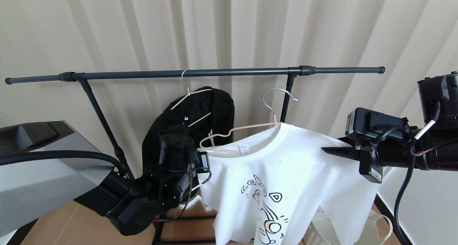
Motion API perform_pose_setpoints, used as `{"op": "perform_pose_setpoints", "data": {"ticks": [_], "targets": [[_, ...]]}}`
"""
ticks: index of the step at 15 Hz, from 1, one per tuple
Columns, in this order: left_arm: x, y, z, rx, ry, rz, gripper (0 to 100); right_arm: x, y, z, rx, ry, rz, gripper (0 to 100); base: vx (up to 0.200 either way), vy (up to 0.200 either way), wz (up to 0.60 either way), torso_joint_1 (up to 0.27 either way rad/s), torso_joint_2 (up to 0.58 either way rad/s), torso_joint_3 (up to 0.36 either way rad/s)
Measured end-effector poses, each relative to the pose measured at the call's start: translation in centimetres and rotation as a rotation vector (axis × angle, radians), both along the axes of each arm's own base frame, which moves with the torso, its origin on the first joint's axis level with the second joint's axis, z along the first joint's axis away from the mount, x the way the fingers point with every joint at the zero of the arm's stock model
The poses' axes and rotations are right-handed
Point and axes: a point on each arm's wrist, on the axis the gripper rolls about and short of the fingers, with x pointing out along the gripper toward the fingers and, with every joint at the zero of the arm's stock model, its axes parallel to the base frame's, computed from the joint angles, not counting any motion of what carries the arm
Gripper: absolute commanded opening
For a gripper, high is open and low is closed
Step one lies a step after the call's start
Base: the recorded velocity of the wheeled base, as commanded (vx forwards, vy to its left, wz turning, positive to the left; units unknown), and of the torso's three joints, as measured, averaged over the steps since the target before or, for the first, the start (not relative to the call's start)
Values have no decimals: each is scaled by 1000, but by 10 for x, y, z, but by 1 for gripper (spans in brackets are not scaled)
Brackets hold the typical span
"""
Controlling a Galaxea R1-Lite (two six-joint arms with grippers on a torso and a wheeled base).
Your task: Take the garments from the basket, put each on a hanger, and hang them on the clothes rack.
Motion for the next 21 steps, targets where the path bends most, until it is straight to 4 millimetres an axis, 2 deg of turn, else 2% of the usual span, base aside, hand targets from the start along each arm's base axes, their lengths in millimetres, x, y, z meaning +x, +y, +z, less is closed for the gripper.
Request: {"op": "perform_pose_setpoints", "data": {"ticks": [7,11,14,18,21], "targets": [[0,8,20,10,-47,-8,0,-8,-11,-11,4,41,-26,0,0,0,0,0,0,0],[-6,7,39,62,-62,-40,0,-11,-6,-17,150,170,-94,0,0,0,0,0,0,0],[-10,3,54,76,-43,-55,0,-16,-3,-24,215,244,-83,0,0,0,0,0,0,0],[-15,-7,68,82,-37,-86,0,-18,-2,-31,261,181,-50,0,0,0,0,0,0,0],[-18,-13,75,89,-32,-106,0,-20,-1,-34,310,207,-70,0,0,0,0,0,0,0]]}}
